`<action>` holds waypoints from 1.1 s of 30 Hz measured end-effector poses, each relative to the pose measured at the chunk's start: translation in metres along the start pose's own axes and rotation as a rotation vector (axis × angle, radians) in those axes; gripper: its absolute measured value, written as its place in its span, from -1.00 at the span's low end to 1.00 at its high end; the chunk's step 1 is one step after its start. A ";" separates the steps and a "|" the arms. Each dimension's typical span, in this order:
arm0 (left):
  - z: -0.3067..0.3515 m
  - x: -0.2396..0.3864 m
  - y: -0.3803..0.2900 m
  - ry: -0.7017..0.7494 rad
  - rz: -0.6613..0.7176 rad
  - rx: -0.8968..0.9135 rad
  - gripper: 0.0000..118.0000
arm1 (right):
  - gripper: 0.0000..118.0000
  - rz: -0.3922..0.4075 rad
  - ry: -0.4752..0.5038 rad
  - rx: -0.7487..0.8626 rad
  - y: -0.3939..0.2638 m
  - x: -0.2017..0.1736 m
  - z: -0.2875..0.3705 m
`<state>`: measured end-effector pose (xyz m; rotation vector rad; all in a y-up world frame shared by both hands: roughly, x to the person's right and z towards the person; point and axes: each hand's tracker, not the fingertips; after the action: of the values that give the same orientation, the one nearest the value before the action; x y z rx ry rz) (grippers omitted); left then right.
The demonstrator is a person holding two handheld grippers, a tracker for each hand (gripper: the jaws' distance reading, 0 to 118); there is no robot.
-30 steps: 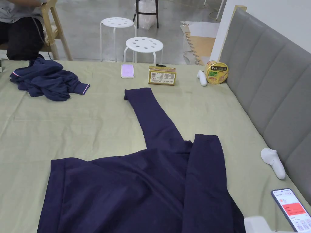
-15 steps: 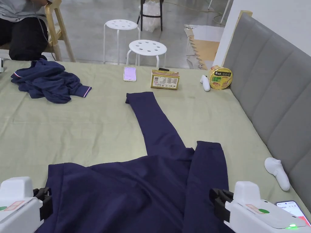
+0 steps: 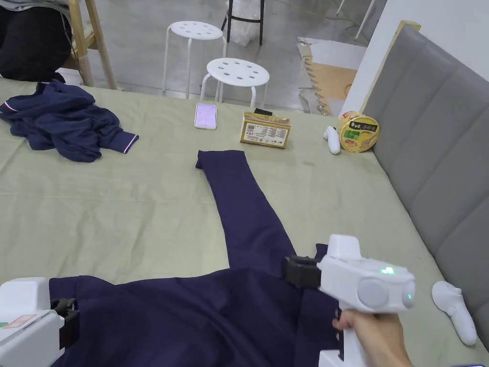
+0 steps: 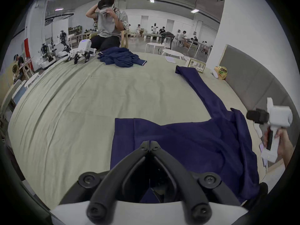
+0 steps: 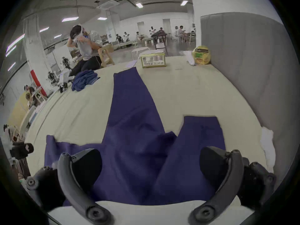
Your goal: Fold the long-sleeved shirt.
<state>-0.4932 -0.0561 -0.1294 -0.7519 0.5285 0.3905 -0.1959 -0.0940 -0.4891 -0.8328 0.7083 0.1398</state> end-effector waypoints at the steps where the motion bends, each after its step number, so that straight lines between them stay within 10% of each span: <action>1: -0.005 -0.002 0.000 0.003 0.003 -0.008 -0.94 | 0.99 -0.004 0.025 -0.029 0.012 -0.002 -0.014; 5: -0.019 -0.010 0.000 0.009 0.029 -0.036 -0.94 | 0.73 -0.020 -0.002 -0.116 0.046 0.008 -0.071; 9: -0.033 -0.021 -0.001 0.017 0.042 -0.067 -0.94 | -0.47 -0.131 0.006 -0.290 0.045 0.023 -0.106; 11: -0.035 -0.026 -0.001 0.019 0.049 -0.074 -0.94 | -0.59 0.014 0.003 -0.240 0.043 0.023 -0.104; 15: -0.039 -0.045 0.010 0.010 0.103 -0.066 -0.62 | -0.97 -0.096 0.026 -0.278 0.034 0.030 -0.098; 18: -0.048 -0.059 0.032 -0.046 0.204 -0.103 0.76 | -0.97 -0.141 0.026 -0.250 0.028 0.026 -0.090; 19: -0.047 -0.062 0.042 -0.063 0.220 -0.102 0.87 | -0.97 -0.153 0.028 -0.244 0.025 0.028 -0.089; 25: -0.093 -0.064 0.084 -0.101 0.368 -0.286 0.79 | -0.97 -0.150 0.027 -0.240 0.025 0.017 -0.081; 30: -0.146 -0.080 0.053 -0.131 0.453 -0.520 -0.75 | -0.97 -0.225 0.059 -0.258 0.025 0.024 -0.080; 33: -0.113 -0.075 0.040 -0.212 0.522 -0.395 -0.86 | -0.97 -0.202 0.071 -0.257 0.025 0.023 -0.078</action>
<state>-0.6084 -0.1223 -0.1763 -0.9341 0.4468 1.0717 -0.2279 -0.1364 -0.5552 -1.1546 0.6767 0.0196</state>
